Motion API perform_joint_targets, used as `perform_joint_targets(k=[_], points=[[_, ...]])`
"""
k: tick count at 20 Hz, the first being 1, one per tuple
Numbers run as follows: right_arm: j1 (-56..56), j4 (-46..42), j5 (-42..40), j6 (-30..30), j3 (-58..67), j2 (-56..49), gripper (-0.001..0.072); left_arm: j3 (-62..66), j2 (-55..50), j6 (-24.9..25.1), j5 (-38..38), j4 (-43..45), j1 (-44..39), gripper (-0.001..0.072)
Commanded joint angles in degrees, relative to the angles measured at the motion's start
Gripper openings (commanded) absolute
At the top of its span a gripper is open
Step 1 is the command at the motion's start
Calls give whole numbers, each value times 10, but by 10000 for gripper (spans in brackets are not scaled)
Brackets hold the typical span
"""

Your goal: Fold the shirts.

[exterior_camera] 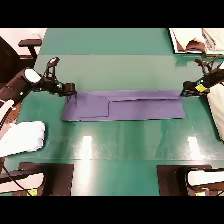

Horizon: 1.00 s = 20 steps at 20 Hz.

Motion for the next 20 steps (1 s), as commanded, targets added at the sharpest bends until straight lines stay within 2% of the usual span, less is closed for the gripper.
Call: perform_joint_targets(k=[1, 3, 4, 5, 6, 11, 13, 16, 18, 19, 20], points=[[-21, 93, -14, -39, 21, -26, 388, 12, -14, 3, 14, -16, 0, 648], [-46, 111, 12, -73, 21, -23, 388, 31, -14, 3, -14, -16, 0, 647], [-65, 111, 33, -82, 20, -22, 388, 40, -13, 2, -33, -17, 0, 565], [-83, 111, 49, -84, 15, -22, 388, 45, -12, 3, -49, -34, 0, 274], [-105, 111, 59, -85, 2, -20, 388, 45, -13, 3, -57, -53, 0, 27], [-185, 134, 43, -100, -103, -31, 388, 45, -14, -8, -24, -82, -42, 42], [-190, 173, 38, -119, -136, -49, 389, 45, -15, -31, 6, -88, -69, 24], [-172, 208, 16, -121, -145, -80, 389, 45, -25, -33, 25, -89, -109, 24], [-158, 229, -10, -121, -145, -90, 541, 46, -40, -35, 26, -89, -133, 24], [-147, 237, -20, -121, -145, -92, 520, 48, -51, -35, 30, -90, -144, 24], [-136, 241, -30, -121, -145, -92, 415, 53, -64, -35, 33, -94, -155, 24]])
